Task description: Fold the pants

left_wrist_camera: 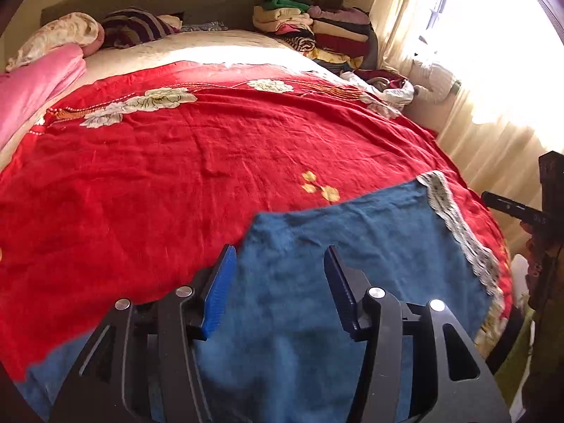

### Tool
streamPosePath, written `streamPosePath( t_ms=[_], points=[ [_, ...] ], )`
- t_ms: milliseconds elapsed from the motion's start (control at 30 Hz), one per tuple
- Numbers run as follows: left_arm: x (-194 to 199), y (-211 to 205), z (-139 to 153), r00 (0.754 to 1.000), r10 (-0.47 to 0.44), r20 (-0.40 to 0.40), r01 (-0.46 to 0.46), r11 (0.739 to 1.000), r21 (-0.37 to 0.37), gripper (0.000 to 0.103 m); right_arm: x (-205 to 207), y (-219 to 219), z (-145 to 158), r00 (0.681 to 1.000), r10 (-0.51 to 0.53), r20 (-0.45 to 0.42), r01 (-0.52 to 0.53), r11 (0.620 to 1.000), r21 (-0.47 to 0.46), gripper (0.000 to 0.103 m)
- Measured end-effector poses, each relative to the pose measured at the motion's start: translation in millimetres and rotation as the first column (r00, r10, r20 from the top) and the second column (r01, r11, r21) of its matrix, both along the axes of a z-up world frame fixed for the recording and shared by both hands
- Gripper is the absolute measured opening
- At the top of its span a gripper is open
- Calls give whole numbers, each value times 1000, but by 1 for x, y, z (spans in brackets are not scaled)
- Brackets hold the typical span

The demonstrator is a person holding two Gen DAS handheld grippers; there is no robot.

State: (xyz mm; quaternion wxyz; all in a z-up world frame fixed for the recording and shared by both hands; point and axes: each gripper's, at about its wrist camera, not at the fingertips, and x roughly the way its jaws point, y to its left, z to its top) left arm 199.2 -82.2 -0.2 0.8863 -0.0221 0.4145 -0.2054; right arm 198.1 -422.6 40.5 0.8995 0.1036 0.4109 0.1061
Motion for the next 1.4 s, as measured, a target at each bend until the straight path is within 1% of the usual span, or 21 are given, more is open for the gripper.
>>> streamPosePath(
  t_ms=[67, 133, 167, 233, 300, 400, 467, 533, 633, 700, 767, 800, 833, 900, 967, 1000, 1167, 1233, 1300, 1367, 1400],
  points=[
    [-17, 5, 0, 1000, -3, -10, 3, 1000, -24, 52, -15, 4, 0, 1000, 4, -5, -4, 1000, -1, 48],
    [-34, 9, -1, 1000, -12, -25, 11, 999, -45, 58, -28, 3, -6, 999, -3, -44, 3, 1000, 13, 48],
    [-42, 10, -1, 1000, -16, -25, 15, 999, -45, 58, -33, 2, -10, 998, -11, -59, 12, 1000, 17, 48],
    [-58, 11, -2, 999, -26, -20, 25, 999, -31, 58, -46, 0, -19, 995, -43, -89, 45, 999, 23, 48],
    [-72, 13, -3, 999, -29, -14, 29, 1000, -1, 59, -54, -1, -27, 991, -63, -121, 67, 997, 30, 48],
    [-91, 21, -9, 1000, -17, -13, 17, 999, 40, 61, -62, 0, -36, 986, -61, -158, 69, 996, 51, 48],
    [-97, 28, -14, 1000, 2, -21, 0, 998, 61, 61, -64, 1, -40, 982, -71, -174, 79, 996, 40, 48],
    [-100, 34, -19, 999, 27, -31, -25, 997, 76, 61, -63, 1, -44, 979, -79, -188, 90, 995, 52, 48],
    [-101, 42, -27, 997, 59, -53, -54, 995, 87, 61, -62, 1, -53, 972, -85, -221, 103, 992, 71, 50],
    [-100, 45, -32, 996, 67, -61, -62, 994, 88, 61, -62, 3, -55, 971, -78, -227, 94, 994, 62, 49],
    [-99, 47, -36, 995, 75, -66, -69, 994, 80, 61, -63, 9, -55, 972, -62, -225, 75, 996, 49, 32],
    [-98, 46, -37, 995, 75, -66, -69, 994, 86, 61, -64, 13, -56, 974, -35, -226, 49, 997, 57, 23],
    [-98, 45, -38, 995, 74, -63, -68, 993, 92, 61, -66, 21, -56, 976, -18, -218, 23, 999, 24, 18],
    [-98, 45, -38, 995, 74, -62, -68, 993, 94, 61, -69, 26, -50, 981, -7, -192, 5, 1000, -11, 16],
    [-98, 47, -37, 995, 78, -66, -73, 994, 84, 61, -71, 24, -45, 984, -17, -180, 13, 1000, -22, 15],
    [-97, 48, -37, 994, 81, -67, -75, 994, 80, 61, -73, 22, -44, 983, -32, -180, 25, 999, -44, 14],
    [-95, 57, -38, 992, 98, -75, -94, 994, 46, 61, -74, 23, -53, 977, -60, -206, 41, 995, -95, 15],
    [-94, 59, -38, 992, 101, -76, -98, 994, 41, 61, -73, 26, -53, 976, -75, -205, 49, 991, -127, 20],
    [-94, 58, -38, 992, 99, -73, -96, 994, 46, 61, -73, 23, -54, 976, -72, -207, 50, 993, -109, 23],
    [-94, 58, -39, 992, 99, -73, -96, 994, 45, 61, -74, 14, -53, 974, -94, -207, 83, 995, -59, 29],
    [-95, 58, -37, 992, 99, -75, -96, 995, 42, 61, -75, 12, -50, 974, -108, -197, 99, 994, -55, 38]
  ],
)
